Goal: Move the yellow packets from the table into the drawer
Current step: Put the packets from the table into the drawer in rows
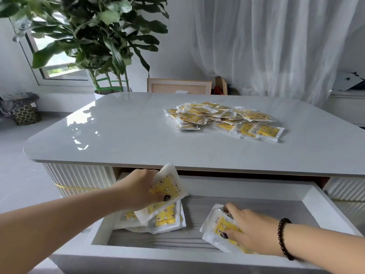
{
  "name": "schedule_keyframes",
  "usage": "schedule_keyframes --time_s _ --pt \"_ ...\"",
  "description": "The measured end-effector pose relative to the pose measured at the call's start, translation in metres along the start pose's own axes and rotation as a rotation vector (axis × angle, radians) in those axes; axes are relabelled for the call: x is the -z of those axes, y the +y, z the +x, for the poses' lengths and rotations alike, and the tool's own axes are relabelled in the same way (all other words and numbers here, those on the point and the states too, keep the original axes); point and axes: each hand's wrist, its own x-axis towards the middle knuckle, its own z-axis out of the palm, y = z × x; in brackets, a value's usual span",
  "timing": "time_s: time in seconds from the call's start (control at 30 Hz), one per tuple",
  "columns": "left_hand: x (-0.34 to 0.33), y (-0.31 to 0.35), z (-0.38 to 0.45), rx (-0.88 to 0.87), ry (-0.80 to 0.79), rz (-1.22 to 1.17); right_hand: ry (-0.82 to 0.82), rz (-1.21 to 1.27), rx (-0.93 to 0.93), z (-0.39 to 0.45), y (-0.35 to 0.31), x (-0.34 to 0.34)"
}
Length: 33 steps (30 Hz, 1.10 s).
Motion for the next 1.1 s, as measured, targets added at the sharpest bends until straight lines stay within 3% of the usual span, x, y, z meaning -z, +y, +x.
schedule_keyframes --time_s 0.2,0.33,0.5,0.7,0.9,1.1 --pt "-0.032 -0.017 0.012 0.169 -0.057 -0.059 0.11 0.57 -0.198 0.066 0.012 -0.031" --pt "-0.051 -0.033 0.009 0.296 -0.089 -0.166 0.082 0.848 -0.36 0.109 0.017 -0.036" --pt "-0.064 -0.036 0.009 0.376 -0.068 -0.27 0.028 0.757 -0.416 0.134 0.0 -0.04" --pt "-0.065 -0.034 0.019 0.402 0.008 -0.351 0.07 0.531 -0.352 0.139 -0.004 -0.043" --pt "-0.074 -0.036 0.024 0.403 -0.013 -0.377 0.083 0.511 -0.499 0.129 0.009 -0.036" --pt "-0.078 -0.039 0.027 0.402 -0.011 -0.418 0.079 0.534 -0.473 0.129 0.008 -0.037"
